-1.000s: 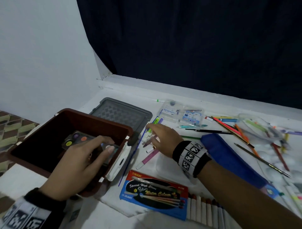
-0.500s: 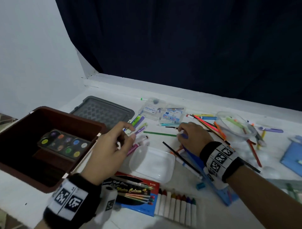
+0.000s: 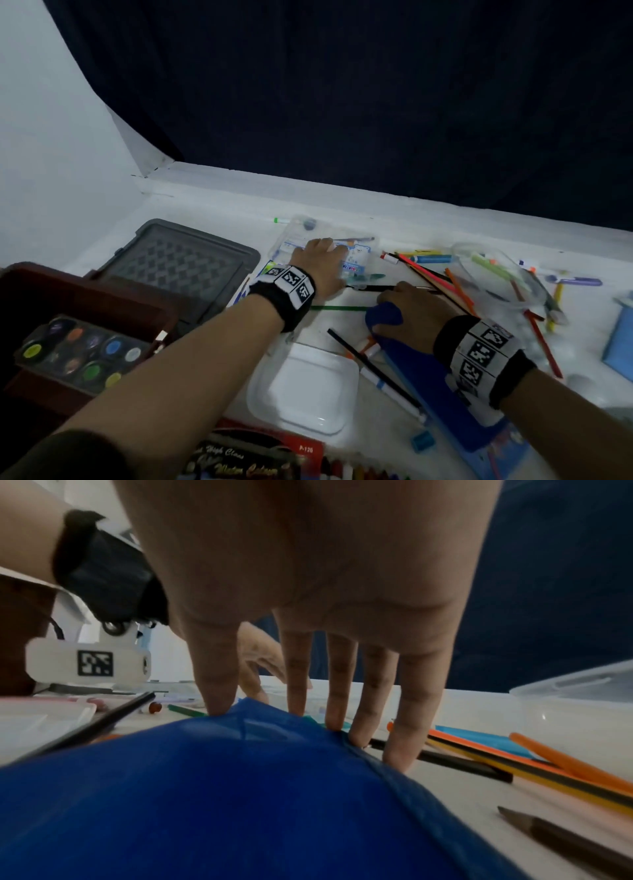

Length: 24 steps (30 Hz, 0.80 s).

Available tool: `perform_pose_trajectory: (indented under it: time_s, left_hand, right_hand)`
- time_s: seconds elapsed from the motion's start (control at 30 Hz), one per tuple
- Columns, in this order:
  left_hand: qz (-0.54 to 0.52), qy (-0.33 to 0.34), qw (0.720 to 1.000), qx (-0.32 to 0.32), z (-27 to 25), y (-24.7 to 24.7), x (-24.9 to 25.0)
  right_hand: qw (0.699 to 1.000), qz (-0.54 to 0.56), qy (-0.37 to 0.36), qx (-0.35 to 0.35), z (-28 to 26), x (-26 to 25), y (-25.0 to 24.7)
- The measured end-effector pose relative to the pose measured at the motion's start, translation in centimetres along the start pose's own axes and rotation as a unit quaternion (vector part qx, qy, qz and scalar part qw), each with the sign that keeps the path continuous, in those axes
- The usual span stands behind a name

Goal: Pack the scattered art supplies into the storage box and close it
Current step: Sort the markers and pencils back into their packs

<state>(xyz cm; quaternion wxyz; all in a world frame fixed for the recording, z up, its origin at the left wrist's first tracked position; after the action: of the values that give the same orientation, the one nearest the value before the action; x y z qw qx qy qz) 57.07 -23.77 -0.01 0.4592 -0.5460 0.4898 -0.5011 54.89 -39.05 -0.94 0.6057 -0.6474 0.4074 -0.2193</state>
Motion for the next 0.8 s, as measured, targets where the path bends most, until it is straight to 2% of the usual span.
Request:
perform_pose_trajectory:
  time_s: [0.1,0.23,0.37,0.43,0.53,0.6,0.7,0.8]
  left_hand:
    - [0.046,0.019,0.998,-0.035,1.5,1.3,0.2]
    - [0.076,0.048,0.996,0.001,2.0,0.7,1.0]
    - [0.09,0.058,0.994,-0.017,1.8,0.8,1.2]
    - [0.089,0.062,0.994,-0.005,1.6,0.2,1.2]
    - [0.041,0.071,0.992,0.095,0.9,-3.1,1.7]
    - [-0.057,0.047,0.984,0.163,0.1,-6.1,1.0]
    - [-0.22,0.018,0.937,0.269,-1.9,-10.8,-1.1]
    - [-0.336,0.004,0.883,0.326,-4.8,-14.4,-2.4]
  right_hand:
    - [0.998,0.054,0.004,0.017,-0.2,0.5,-0.5]
    - [0.995,0.092,0.008,0.037,-1.0,0.9,-1.3]
    - [0.992,0.108,0.034,0.053,-1.7,1.2,-1.3]
    - [0.99,0.115,0.04,0.07,-2.2,1.3,-1.6]
    - [0.985,0.124,0.041,0.115,-3.3,1.1,-3.2]
    - [0.981,0.123,0.032,0.148,-4.1,0.8,-4.5]
    - [0.967,0.176,0.022,0.185,-5.5,-0.1,-5.9]
    - [0.945,0.239,0.014,0.225,-7.0,-1.2,-7.0]
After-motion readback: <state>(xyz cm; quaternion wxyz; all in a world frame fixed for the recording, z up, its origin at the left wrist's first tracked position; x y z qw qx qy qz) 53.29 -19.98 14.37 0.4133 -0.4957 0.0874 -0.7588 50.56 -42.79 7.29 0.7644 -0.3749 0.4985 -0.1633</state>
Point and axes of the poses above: each hand's wrist, its own z-axis towards the middle knuckle, its own y-axis out of the palm, x = y × z, the point moved 10 cm from there along z, towards the middle knuckle, and after that the axes turned 8 degrees about x, right-handed, at the moved point
